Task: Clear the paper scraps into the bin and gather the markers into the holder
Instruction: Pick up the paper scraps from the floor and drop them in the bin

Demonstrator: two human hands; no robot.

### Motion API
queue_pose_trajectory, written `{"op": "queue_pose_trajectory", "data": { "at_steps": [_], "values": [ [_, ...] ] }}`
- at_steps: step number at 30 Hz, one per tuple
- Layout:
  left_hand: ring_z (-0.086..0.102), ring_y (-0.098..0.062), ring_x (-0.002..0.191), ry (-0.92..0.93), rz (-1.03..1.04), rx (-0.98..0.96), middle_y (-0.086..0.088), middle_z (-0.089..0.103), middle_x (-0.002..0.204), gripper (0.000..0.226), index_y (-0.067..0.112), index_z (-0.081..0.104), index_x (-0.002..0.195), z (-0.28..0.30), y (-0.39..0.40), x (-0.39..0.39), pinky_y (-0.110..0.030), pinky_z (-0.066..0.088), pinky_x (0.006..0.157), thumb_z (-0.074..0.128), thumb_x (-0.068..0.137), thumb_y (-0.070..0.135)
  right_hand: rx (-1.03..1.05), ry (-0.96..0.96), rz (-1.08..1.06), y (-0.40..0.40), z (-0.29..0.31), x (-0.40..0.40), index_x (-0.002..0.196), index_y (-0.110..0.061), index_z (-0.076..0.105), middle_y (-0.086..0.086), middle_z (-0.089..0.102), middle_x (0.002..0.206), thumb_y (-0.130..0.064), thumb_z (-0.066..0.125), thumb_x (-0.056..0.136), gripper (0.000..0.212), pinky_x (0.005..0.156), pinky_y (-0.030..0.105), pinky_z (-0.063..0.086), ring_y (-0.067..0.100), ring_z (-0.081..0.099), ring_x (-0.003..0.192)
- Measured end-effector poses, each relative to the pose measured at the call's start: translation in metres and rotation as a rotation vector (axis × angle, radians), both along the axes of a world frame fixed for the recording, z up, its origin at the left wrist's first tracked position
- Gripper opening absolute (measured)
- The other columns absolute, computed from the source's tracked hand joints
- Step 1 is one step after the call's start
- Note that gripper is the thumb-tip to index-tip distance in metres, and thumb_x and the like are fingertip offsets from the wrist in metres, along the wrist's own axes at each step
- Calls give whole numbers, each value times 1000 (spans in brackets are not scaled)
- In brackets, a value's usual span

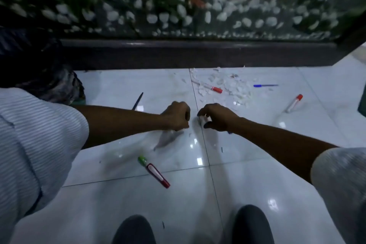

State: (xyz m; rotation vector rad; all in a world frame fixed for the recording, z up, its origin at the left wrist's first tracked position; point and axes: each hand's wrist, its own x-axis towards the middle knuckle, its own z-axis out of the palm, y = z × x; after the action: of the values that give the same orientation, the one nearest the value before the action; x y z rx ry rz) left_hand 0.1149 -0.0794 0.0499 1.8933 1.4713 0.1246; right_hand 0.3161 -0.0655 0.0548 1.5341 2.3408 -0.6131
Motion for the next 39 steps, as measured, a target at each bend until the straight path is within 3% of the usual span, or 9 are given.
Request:
{"op": "queue_pose_trajectory", "data": {
  "at_steps": [4, 11, 15, 20, 26, 30, 34, 37, 39],
  "values": [
    [54, -15, 83, 35, -252, 62, 0, 62, 94, 36, 7, 74, 99, -27, -16, 2, -32, 54, 76, 88, 71, 25, -7, -31, 25, -14, -12, 28, 150, -18, 46, 8, 43, 154, -20, 84, 80, 80, 112, 46, 44, 29, 41, 140],
    [57, -14, 73, 4, -235, 117, 16, 52, 68, 17, 17, 66, 75, -46, -13, 14, -34, 56, 70, 82, 74, 14, 168, 138, -63, -30, -32, 41, 107, -20, 73, 2, 65, 111, -3, 76, 82, 30, 78, 40, 57, 25, 65, 100],
    [59, -16, 73, 44, -251, 95, 13, 55, 70, 17, 16, 63, 73, -51, -6, 18, -31, 53, 70, 77, 79, 9, 219, 88, -53, -29, -33, 36, 89, -23, 70, 0, 64, 95, -3, 67, 84, 20, 66, 36, 53, 25, 65, 87],
    [49, -16, 88, 103, -328, 154, 1, 53, 92, 2, 5, 66, 90, -53, 8, 12, -28, 37, 70, 66, 88, 4, 372, 219, -141, -15, -29, 25, 94, -24, 71, -2, 64, 110, -13, 74, 87, 13, 68, 37, 55, 19, 58, 104],
    [68, -29, 90, 41, -204, 133, -14, 70, 93, 11, 5, 60, 84, -47, 45, 0, -44, 58, 76, 62, 80, -5, 299, 233, -177, 5, -40, 7, 82, -18, 68, 1, 63, 103, -1, 69, 84, 17, 77, 40, 56, 24, 58, 102],
    [68, -29, 89, 1, 8, 177, -10, 69, 93, 21, 16, 56, 87, -42, 75, -3, -49, 59, 77, 74, 82, 6, 232, 377, -190, 18, -42, -3, 96, -19, 71, 0, 67, 105, -8, 69, 88, 14, 81, 40, 57, 20, 63, 97],
    [71, -23, 81, -82, 199, 210, -7, 71, 87, 20, 13, 62, 86, -37, 108, -3, -42, 61, 74, 82, 85, 15, 301, 408, -290, 33, -36, -5, 130, -20, 62, 3, 61, 133, -14, 72, 90, 42, 94, 38, 55, 21, 57, 120],
    [67, -28, 99, -39, 237, 299, -10, 67, 105, 14, 10, 68, 101, -43, 126, -2, -44, 59, 84, 75, 89, 10, 313, 325, -326, 48, -35, -8, 136, -10, 56, 9, 55, 138, -4, 68, 87, 51, 96, 41, 54, 28, 52, 126],
    [57, -30, 117, 52, 201, 315, -12, 59, 125, 32, 9, 64, 119, -45, 135, -1, -45, 55, 93, 70, 88, 3, 273, 279, -347, 59, -35, -10, 136, -7, 54, 11, 54, 137, -2, 66, 84, 54, 95, 43, 54, 30, 50, 126]
  ]
}}
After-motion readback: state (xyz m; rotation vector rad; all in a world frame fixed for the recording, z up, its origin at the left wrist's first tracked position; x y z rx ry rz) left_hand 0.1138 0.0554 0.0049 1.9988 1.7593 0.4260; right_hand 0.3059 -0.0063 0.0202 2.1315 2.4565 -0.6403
